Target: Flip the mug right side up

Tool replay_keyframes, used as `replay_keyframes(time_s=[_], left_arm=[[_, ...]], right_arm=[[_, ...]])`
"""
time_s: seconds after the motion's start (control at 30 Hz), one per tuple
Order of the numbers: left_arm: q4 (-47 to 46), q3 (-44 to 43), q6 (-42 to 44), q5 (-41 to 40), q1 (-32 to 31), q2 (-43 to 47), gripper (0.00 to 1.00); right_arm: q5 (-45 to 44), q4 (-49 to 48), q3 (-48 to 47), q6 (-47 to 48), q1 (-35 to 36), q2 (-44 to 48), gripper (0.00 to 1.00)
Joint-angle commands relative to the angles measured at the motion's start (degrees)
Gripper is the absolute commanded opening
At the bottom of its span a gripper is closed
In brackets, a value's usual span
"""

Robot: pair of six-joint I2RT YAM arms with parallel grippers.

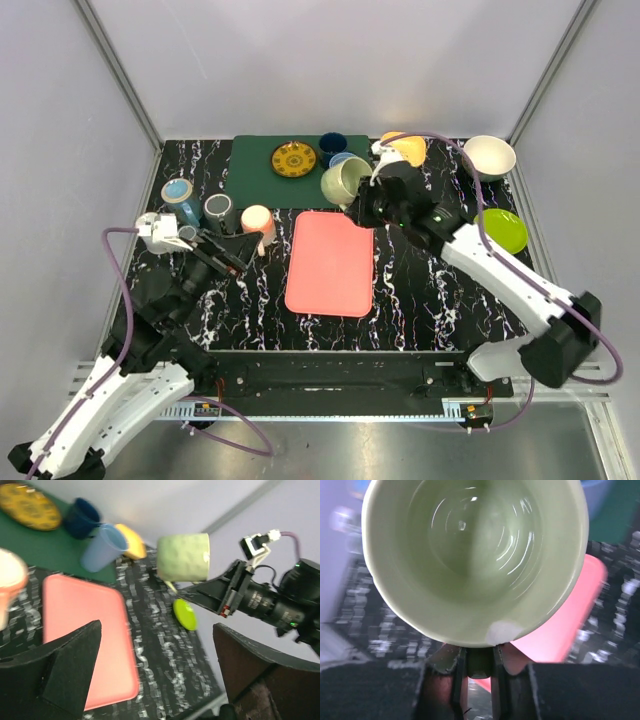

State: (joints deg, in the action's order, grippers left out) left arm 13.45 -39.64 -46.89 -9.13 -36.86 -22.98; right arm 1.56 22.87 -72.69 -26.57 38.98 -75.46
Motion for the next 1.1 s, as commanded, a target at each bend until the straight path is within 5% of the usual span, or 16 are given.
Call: replay_keyframes(time_s=[0.0,0.57,1.07], left_arm=[[16.23,-3.25,2.51,-11.88,0.12,-3.81,0.93],[19.77,-1.76,3.48,-10.03,0.04,-4.79,0.91],[19.86,-0.53,4.09,-10.03,0.12,-5.84,0.92]], right_arm=[[-17.36,13.51,-2.11,11.27,0.22,-8.89,0.0],[-20.72,12.2,-9.14,12.51,-0.22,-29.29,0.0],[-14.84,8.5,-10.11,12.15,-5.06,-33.61,0.0]])
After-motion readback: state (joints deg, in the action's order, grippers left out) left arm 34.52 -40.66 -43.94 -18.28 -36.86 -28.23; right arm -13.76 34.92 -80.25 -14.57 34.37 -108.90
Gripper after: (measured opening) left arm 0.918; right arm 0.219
